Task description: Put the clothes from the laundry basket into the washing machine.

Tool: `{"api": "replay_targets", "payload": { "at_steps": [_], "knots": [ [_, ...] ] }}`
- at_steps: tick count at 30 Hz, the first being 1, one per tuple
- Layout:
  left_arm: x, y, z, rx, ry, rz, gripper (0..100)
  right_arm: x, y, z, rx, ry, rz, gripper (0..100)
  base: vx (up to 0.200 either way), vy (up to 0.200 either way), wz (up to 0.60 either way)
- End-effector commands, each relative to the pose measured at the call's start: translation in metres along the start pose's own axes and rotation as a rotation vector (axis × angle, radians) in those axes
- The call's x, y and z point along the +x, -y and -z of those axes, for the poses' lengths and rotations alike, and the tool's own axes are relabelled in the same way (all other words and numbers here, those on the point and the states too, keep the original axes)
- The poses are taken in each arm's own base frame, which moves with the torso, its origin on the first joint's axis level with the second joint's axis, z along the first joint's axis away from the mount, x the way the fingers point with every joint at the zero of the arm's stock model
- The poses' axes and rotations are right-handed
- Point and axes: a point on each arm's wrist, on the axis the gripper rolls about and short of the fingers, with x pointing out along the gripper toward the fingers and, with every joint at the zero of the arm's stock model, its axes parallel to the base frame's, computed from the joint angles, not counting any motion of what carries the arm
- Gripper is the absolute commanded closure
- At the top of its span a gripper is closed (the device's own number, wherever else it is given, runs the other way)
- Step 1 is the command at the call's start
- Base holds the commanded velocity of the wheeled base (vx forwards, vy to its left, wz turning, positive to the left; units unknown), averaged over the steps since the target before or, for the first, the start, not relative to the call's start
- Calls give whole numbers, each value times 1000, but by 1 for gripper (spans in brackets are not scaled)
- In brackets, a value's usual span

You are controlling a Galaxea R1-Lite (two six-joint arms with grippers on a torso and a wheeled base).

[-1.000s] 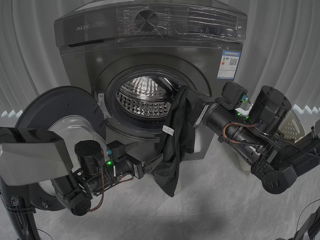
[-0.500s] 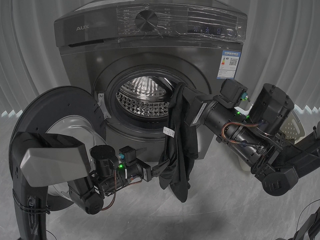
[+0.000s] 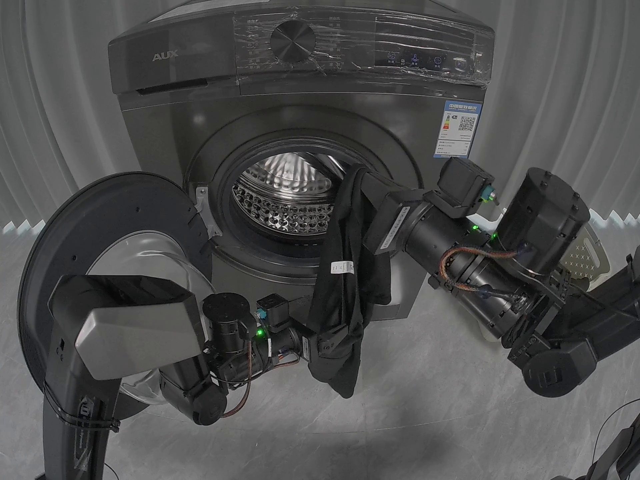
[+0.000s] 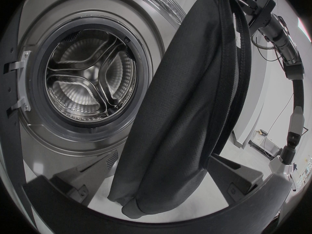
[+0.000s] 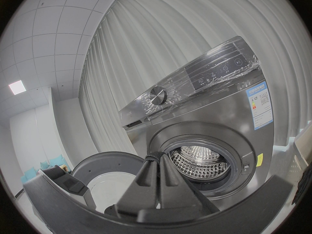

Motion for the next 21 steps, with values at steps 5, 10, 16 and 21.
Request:
{"api": "replay_targets", "payload": {
  "at_steps": [5,10,16,21],
  "knots": [
    [18,-7,4,9,42,-11,0,-1,-4,1,4,-2,-11,100,0,0,0],
    [33,-15,7,12,77,-27,0,-3,-10,2,10,-7,-28,100,0,0,0],
    [41,-22,11,15,101,-74,100,-3,-9,2,12,-7,-28,100,0,0,0],
    [40,-20,9,16,102,-67,100,-2,-4,2,7,-4,-13,100,0,0,0]
  ]
}}
